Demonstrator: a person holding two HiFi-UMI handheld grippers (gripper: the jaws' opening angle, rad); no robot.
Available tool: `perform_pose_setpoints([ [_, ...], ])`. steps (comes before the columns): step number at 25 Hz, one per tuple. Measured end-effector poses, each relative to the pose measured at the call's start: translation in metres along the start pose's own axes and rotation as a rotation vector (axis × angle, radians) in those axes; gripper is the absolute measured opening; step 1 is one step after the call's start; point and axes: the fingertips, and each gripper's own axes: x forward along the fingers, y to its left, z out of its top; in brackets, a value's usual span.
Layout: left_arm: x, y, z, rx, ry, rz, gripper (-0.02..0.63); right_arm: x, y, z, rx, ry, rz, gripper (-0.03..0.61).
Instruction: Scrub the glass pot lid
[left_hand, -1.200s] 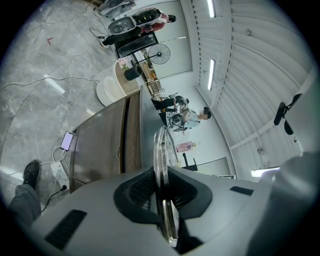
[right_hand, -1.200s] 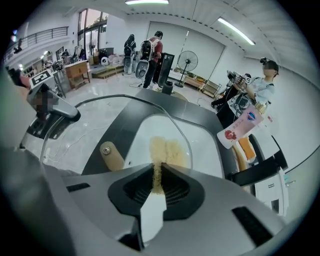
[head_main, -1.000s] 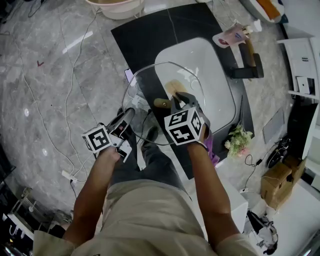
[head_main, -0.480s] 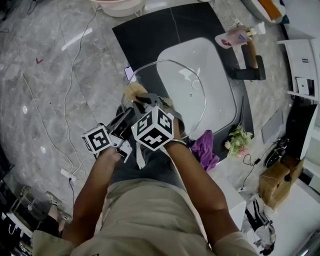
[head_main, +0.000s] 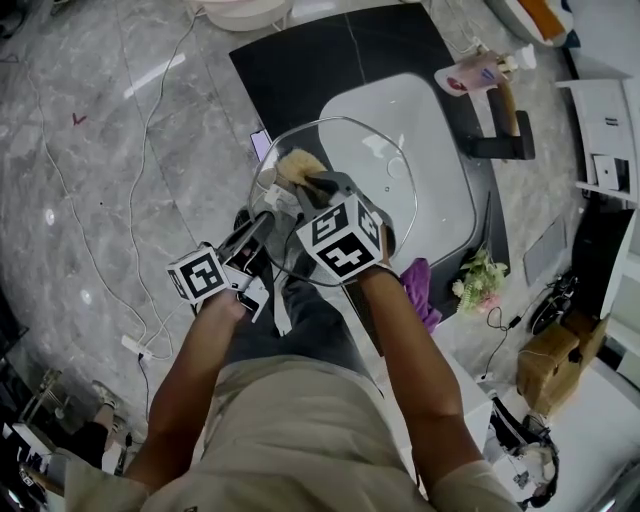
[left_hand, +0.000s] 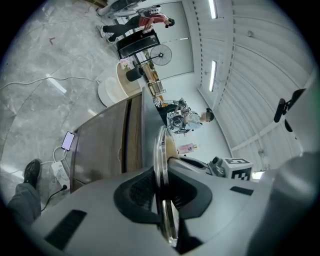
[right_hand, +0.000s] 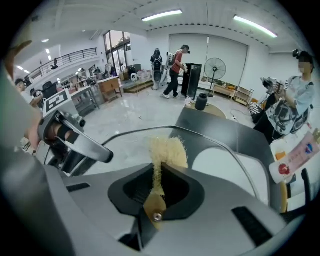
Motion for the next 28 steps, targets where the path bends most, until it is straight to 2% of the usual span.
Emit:
perform_pose_setpoints([
  [6, -0.003, 0.002, -0.001, -0.004, -0.007, 0.025, 0.048, -0.043, -0.102, -0.052, 0.117, 0.081, -0.244, 0.04],
  [9, -0.003, 0.001, -0.001, -0.004, -0.01, 0.027, 0.048, -0.06, -0.114, -0.065, 0.131, 0.101, -0.247, 0.04],
  [12, -0.001, 0.001, -0.002, 0.003, -0.011, 0.031, 0.048, -0.064, -0.11, -0.074, 0.106, 0.122, -0.236, 0.04],
  [16, -0.001, 0.004, 0.0, 0.009, -0.024, 0.047, 0.048, -0.063, -0.104, -0.08, 0.131, 0.12, -0.219, 0.04],
  [19, 0.001, 0.002, -0.001, 0.003, -0.03, 0.048, 0.048, -0.06, -0.088, -0.081, 0.148, 0.123, -0.168, 0.04],
  [22, 0.002, 0.002, -0.001, 0.005, -0.037, 0.058, 0.048, -0.051, -0.044, -0.08, 0.135, 0.136, -0.042, 0.04],
  [27, 0.009, -0.008, 0.004, -0.015, -0.075, 0.009, 0.046, -0.042, 0.059, -0.065, 0.0, 0.126, 0.17, 0.04],
  [28, 0.008, -0.006, 0.003, -0.026, -0.08, 0.023, 0.046, -0.042, 0.08, -0.059, -0.023, 0.111, 0.216, 0.04],
])
